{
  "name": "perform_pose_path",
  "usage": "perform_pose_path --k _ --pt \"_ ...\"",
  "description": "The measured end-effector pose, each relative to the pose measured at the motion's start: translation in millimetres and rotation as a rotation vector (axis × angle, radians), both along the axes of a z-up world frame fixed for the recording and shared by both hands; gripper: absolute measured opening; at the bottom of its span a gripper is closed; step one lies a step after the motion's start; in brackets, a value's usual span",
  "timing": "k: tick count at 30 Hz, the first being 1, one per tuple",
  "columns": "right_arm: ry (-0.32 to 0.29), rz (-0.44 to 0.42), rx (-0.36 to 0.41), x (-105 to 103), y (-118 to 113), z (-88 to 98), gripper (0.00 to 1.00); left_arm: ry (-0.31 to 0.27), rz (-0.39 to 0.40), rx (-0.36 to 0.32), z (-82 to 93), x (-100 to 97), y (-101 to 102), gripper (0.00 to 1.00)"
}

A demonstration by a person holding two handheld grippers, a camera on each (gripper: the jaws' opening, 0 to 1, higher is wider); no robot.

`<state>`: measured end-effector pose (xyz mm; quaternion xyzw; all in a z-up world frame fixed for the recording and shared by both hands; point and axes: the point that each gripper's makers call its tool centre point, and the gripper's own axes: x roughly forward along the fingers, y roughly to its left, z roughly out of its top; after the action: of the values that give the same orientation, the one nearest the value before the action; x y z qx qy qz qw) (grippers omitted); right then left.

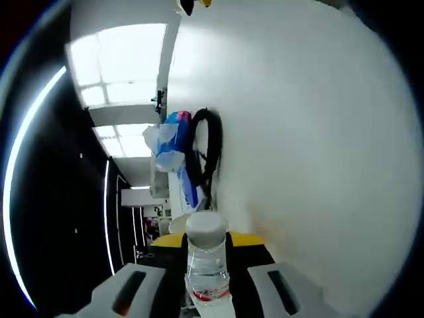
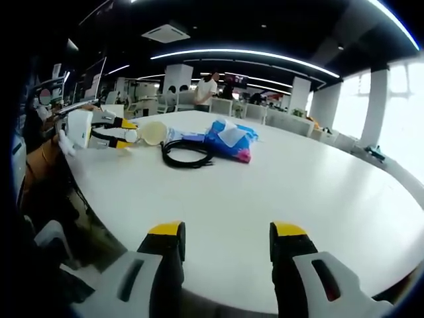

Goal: Arrange the tabletop items into an orderly group along one side of the table until the central work area is clear of visible clutter.

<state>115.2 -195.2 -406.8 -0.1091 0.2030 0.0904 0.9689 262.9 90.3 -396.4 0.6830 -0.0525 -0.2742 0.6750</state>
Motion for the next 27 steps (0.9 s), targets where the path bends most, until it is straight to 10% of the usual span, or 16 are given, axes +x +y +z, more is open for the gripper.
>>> perform_pose_path --k 27 --pt "-0.006 -0.014 0.000 0 -1 4.7 0.50 0.195 0.108 -0.578 82.6 48.2 59 0.21"
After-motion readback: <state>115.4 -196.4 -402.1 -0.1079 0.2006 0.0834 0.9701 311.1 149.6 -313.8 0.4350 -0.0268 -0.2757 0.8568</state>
